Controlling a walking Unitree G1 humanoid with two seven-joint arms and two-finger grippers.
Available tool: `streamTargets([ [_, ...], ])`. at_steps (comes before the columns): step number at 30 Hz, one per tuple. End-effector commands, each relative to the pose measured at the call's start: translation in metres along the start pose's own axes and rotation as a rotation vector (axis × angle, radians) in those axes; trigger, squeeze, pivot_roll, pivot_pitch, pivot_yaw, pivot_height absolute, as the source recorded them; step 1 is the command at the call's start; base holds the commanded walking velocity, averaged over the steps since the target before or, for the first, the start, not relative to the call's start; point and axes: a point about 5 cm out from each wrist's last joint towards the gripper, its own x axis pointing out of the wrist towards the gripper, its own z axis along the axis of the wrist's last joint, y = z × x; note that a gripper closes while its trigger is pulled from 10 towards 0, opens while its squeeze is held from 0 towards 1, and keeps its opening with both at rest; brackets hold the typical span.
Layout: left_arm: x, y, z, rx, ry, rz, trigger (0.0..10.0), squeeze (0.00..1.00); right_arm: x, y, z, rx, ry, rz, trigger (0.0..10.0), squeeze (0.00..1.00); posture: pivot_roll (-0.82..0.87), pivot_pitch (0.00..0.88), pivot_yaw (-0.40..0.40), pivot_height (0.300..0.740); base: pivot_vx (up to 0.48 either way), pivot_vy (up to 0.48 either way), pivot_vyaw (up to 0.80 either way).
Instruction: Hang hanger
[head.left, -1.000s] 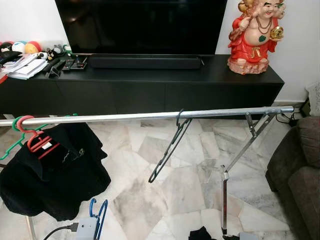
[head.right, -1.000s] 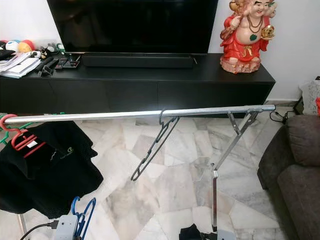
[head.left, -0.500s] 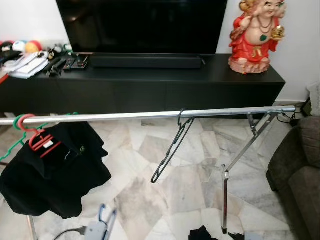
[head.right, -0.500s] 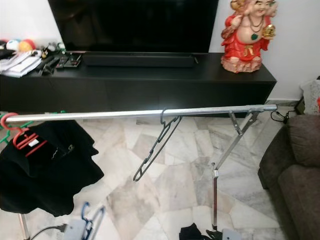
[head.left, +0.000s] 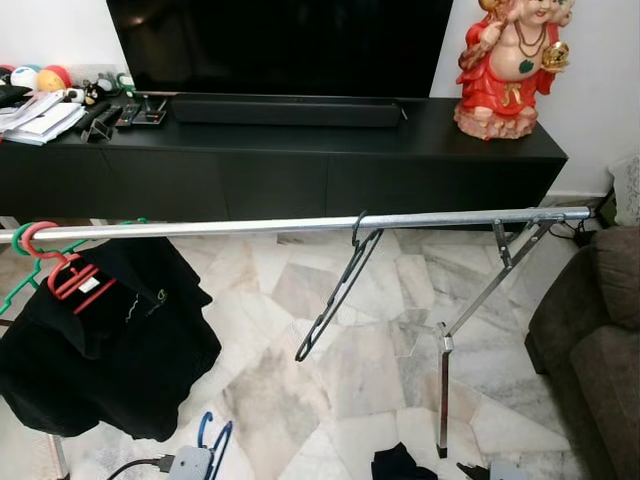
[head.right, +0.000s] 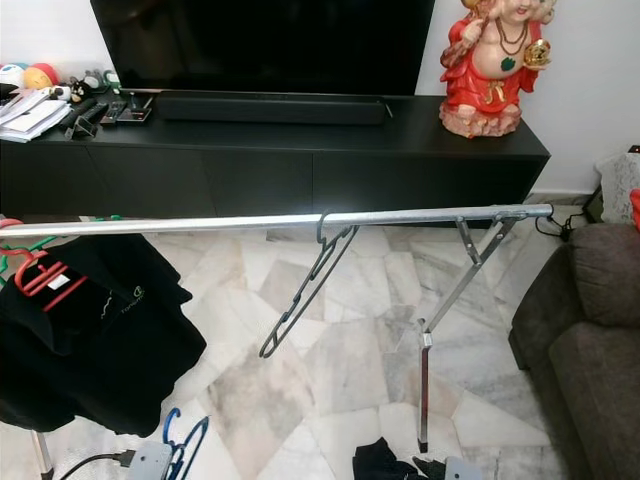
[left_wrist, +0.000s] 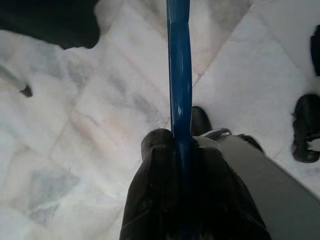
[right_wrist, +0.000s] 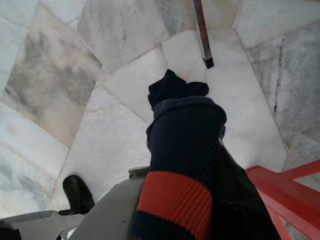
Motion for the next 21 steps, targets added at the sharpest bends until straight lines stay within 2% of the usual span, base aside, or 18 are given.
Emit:
streamTargets([
  [1, -0.0013, 0.0008, -0.0094, -0.002, 0.038, 0.005, 10.0, 0.0, -0.001, -0.0007, -0.0045, 0.016, 0.009, -0.005, 10.0, 0.0, -0.07, 0.162, 0.004, 0.74, 0.0, 0.48, 0.0],
  [21, -0.0017, -0.0073, -0.0138, -0.003, 0.053, -0.021, 10.0, 0.0, -0.0009, -0.0013, -0.0036, 0.025, 0.006, -0.007, 10.0, 0.0, -0.07, 0.179, -0.005, 0.74, 0.0, 0.48, 0.0],
])
